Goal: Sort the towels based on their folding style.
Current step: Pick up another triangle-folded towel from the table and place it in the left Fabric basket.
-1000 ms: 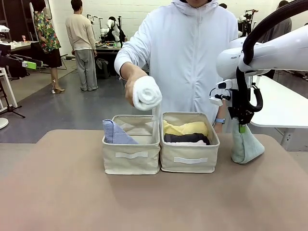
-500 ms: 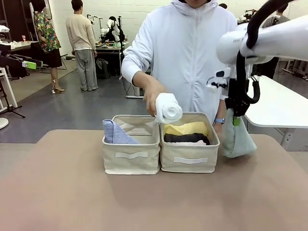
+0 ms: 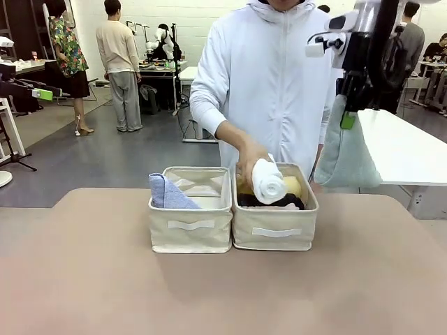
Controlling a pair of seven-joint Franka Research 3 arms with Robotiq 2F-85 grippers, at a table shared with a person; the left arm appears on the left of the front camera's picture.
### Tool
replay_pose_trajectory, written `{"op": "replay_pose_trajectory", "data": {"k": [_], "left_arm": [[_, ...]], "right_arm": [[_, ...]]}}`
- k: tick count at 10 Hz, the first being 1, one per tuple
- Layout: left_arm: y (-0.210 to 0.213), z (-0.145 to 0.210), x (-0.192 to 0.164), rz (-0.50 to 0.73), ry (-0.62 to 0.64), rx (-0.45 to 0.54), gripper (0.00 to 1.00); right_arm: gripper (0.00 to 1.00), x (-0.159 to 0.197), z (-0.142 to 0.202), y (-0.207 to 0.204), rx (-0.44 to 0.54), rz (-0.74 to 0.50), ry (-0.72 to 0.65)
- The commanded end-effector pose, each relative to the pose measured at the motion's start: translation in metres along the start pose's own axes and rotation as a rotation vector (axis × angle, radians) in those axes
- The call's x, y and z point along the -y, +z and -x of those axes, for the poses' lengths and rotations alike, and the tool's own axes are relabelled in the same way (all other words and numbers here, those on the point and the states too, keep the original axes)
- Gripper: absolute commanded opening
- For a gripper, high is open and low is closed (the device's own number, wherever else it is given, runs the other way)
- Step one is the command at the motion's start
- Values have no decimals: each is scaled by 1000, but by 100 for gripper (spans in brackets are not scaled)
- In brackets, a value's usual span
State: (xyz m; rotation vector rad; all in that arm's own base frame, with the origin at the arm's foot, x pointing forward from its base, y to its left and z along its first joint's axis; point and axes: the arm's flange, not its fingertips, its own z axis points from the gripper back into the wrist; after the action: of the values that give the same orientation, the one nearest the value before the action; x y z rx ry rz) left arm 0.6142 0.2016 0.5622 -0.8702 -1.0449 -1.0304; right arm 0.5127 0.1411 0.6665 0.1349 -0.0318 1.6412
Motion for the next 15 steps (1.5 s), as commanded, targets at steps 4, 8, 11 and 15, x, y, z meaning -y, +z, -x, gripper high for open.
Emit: {"op": "replay_pose_trajectory", "data": {"k": [4,8,11,15], "left_arm": [[0,-1,0,-7,-1,17,100],[0,-1,0,-7,-1,17,100],[0,-1,0,-7,-1,17,100],[0,-1,0,-7,-1,17,100]], "right_arm": [[6,0,0,0,0,0,0],[18,2,0,-3,1,-8,0],[18,-29,12,1,88,61,-59],[18,-27,18,16,70,73,-38]]}}
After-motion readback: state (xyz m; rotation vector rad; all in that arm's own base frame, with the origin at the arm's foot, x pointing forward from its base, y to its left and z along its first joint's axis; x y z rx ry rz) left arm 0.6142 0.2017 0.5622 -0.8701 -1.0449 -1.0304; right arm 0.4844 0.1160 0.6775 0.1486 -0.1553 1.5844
